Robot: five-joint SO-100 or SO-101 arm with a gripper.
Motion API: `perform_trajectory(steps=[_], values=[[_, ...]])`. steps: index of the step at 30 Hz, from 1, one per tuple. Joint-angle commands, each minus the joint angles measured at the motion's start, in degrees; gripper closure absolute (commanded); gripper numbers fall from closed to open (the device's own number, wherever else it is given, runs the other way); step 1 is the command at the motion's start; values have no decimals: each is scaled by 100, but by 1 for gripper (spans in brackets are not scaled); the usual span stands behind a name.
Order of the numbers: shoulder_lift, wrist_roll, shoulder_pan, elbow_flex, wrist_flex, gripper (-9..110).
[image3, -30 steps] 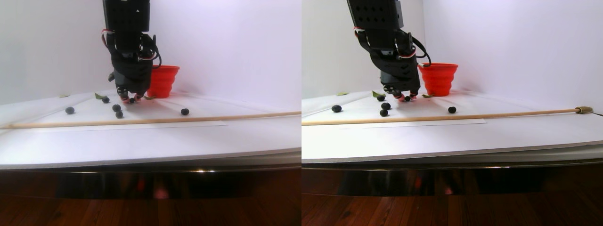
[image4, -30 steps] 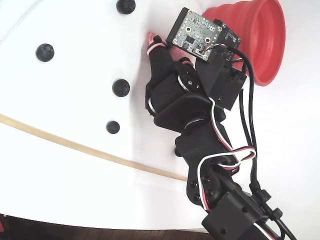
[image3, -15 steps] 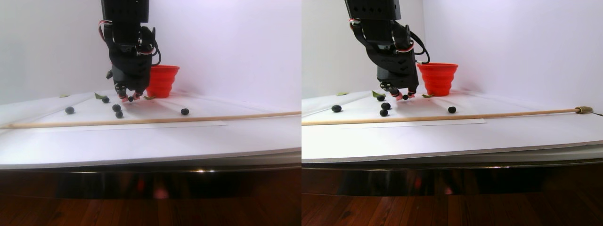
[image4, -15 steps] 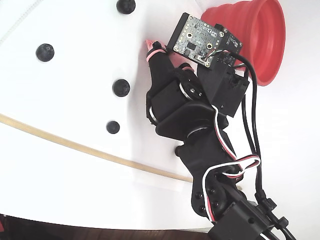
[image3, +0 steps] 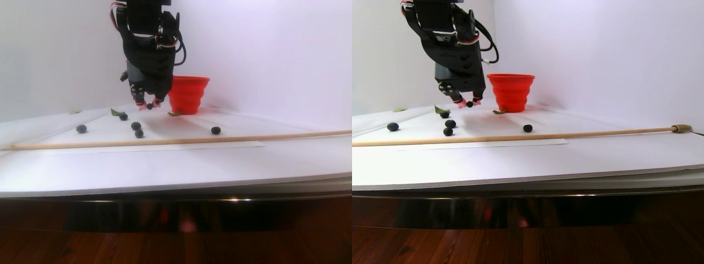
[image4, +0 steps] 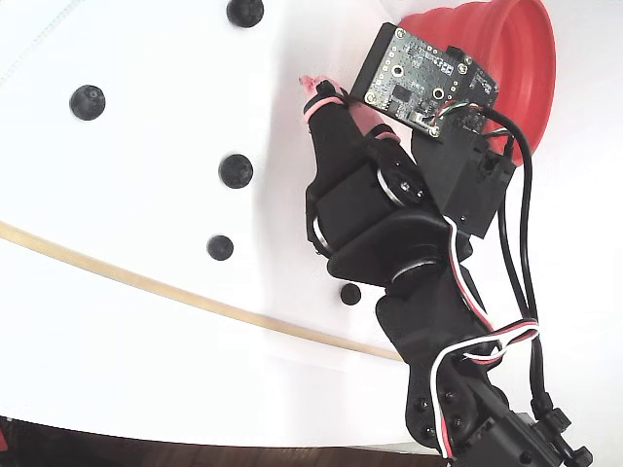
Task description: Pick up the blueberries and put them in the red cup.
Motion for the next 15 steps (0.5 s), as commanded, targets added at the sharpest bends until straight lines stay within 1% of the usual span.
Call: perform_trajectory(steps=[1, 15], values=[[923, -35, 44, 26, 0, 90], [1521, -18, 237, 308, 193, 90]])
